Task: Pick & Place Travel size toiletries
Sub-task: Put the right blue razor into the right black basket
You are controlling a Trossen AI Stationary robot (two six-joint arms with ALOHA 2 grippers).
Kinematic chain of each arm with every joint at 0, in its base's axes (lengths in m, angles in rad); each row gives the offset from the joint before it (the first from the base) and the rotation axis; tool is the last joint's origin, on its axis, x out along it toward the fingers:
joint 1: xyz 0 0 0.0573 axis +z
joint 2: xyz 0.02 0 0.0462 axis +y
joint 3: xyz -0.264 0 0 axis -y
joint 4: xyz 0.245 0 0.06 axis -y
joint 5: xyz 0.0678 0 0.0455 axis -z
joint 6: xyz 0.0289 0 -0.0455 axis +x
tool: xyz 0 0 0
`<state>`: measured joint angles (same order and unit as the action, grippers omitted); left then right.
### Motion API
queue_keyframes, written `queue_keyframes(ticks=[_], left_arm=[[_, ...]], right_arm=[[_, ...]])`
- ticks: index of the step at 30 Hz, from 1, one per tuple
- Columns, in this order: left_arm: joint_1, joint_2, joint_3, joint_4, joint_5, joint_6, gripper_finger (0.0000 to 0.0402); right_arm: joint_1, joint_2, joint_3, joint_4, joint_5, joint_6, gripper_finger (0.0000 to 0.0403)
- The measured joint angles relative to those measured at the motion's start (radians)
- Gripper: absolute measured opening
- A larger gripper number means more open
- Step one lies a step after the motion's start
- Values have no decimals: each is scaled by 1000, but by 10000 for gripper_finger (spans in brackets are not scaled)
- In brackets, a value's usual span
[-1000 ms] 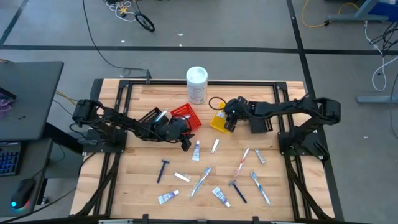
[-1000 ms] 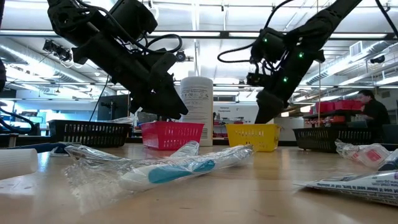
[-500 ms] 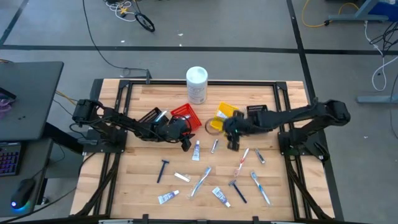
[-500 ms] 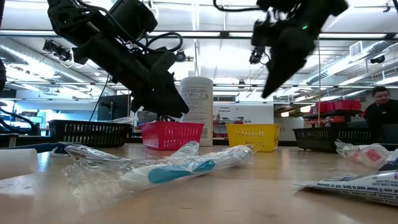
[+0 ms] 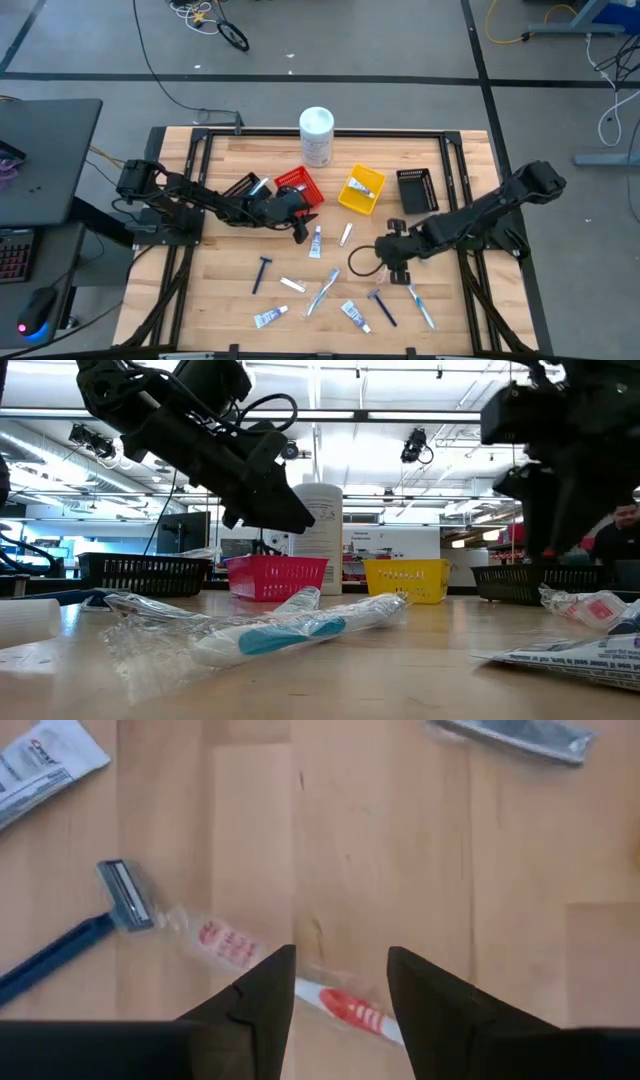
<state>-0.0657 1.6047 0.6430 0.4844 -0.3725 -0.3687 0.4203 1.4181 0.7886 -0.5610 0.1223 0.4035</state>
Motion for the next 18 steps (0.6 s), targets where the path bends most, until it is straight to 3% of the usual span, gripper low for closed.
queue_keyframes(ticks=[6, 18], left_arm=[[0, 0, 0, 6, -7, 71, 158], [0, 0, 0, 68, -6, 22, 158]], right_arm=[[17, 1, -36, 162, 13, -1, 169], [16, 9, -36, 388, 211, -41, 169]])
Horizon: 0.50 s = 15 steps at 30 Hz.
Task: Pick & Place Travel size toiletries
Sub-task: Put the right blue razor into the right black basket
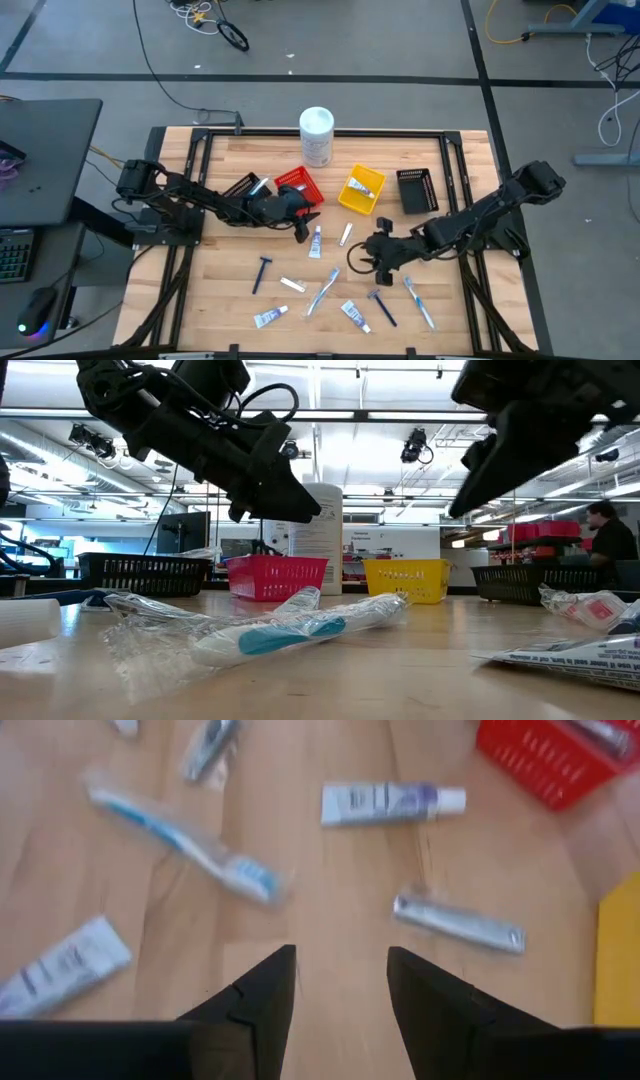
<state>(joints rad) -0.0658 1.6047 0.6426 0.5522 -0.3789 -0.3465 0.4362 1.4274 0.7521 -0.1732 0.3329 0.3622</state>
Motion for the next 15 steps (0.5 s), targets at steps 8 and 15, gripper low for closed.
queue_keyframes(ticks=[8, 15], left_arm=[[-3, 0, 0, -4, 140, -8, 158], [-27, 0, 0, -12, 156, -18, 158]], right_arm=[[4, 62, 0, 192, -134, -12, 169], [50, 75, 28, 183, -334, 177, 169]])
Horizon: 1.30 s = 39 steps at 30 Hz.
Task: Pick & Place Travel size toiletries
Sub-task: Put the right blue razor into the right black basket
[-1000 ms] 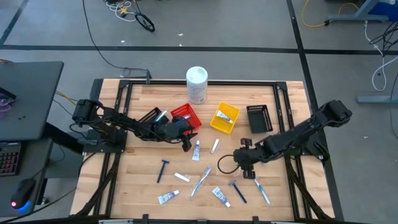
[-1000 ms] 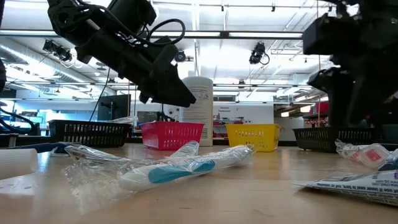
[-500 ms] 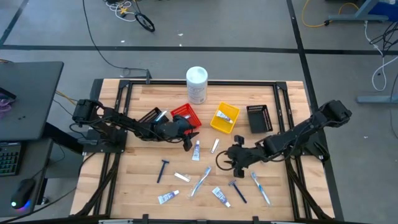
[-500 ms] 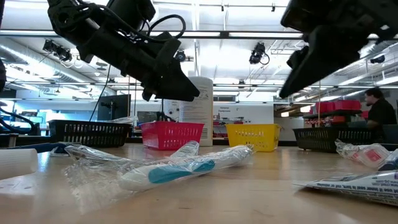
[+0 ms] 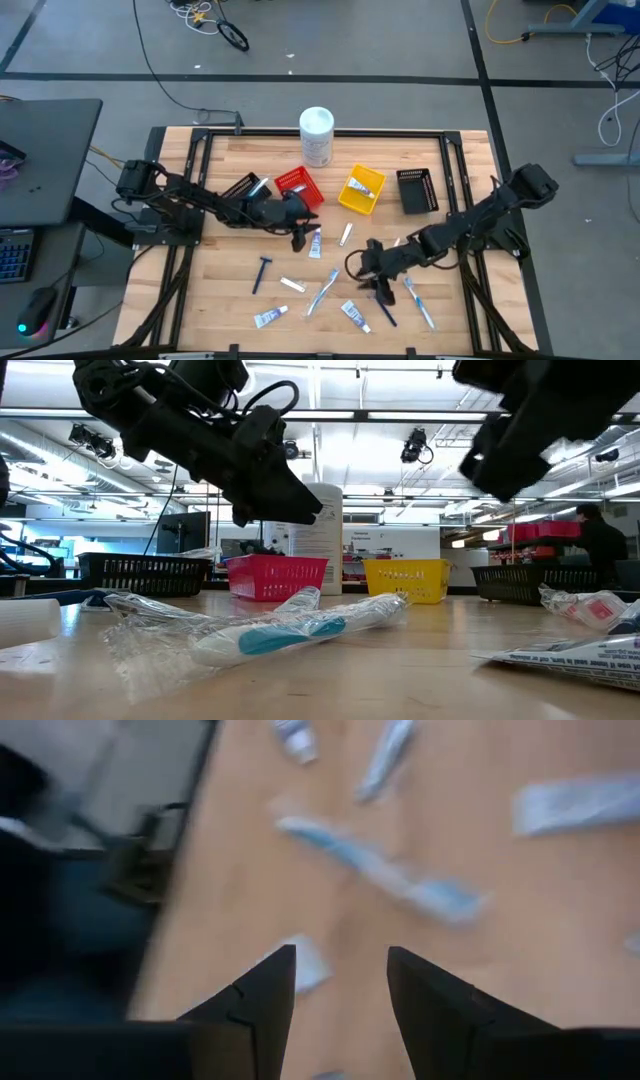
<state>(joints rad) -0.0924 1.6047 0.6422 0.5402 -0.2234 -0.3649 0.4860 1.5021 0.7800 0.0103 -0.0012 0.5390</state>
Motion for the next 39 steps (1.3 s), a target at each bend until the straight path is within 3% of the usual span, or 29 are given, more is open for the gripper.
queue_keyframes(ticks=[4, 10, 16, 27, 39], left_arm=[[-15, 0, 0, 0, -10, -15, 158], [-20, 0, 0, 0, -101, -13, 158], [-13, 0, 0, 4, -152, 68, 158], [42, 0, 0, 11, -150, 137, 158], [99, 0, 0, 12, -150, 135, 158]], right_arm=[[92, 0, 74, -145, -22, 210, 169], [240, 51, 102, -242, 103, 550, 169], [326, 179, 101, -249, 190, 707, 169], [339, 337, 181, -458, 295, 702, 152], [335, 309, 173, -514, 369, 614, 42]])
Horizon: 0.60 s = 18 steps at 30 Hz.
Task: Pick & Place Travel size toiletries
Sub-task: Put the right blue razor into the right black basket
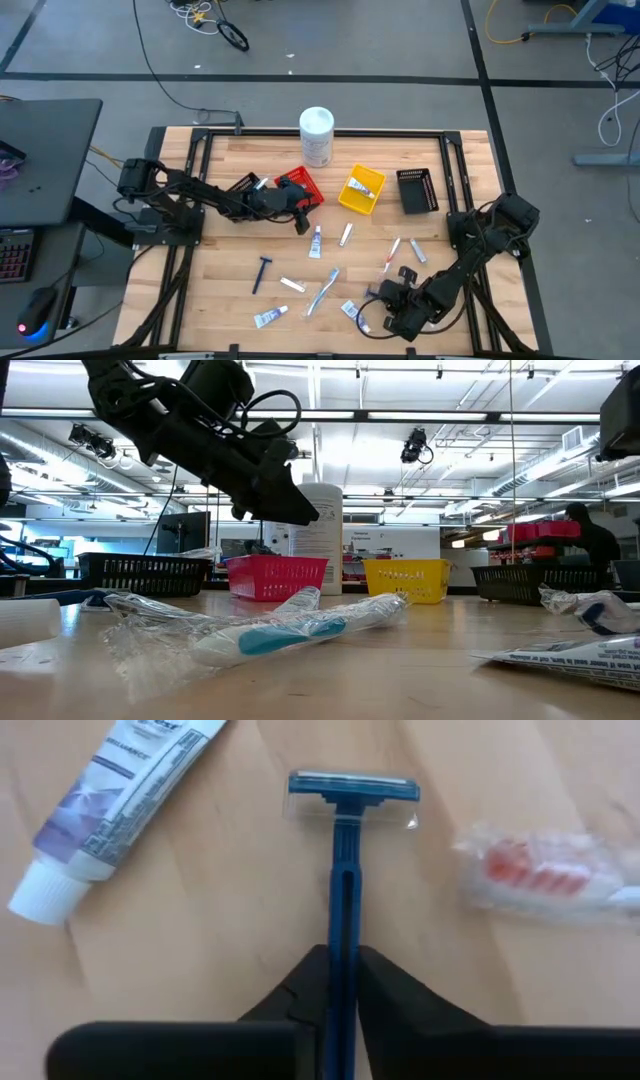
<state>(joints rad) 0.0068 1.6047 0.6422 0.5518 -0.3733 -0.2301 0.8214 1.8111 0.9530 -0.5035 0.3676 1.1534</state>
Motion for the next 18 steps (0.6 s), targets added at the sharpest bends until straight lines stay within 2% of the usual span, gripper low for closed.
queue_keyframes(ticks=[4, 9, 14, 18], left_arm=[[6, 0, 0, 0, 0, -1, 158], [6, 0, 0, 0, 1, -8, 158], [6, 0, 0, -4, 1, -91, 158], [5, 0, 0, -7, 3, -153, 158]], right_arm=[[-25, -51, -11, -40, 52, -89, 35], [-81, -189, -4, -56, 174, -213, 33], [-149, -346, -2, -172, 385, -412, 31], [-248, -436, -2, -389, 542, -384, 32]])
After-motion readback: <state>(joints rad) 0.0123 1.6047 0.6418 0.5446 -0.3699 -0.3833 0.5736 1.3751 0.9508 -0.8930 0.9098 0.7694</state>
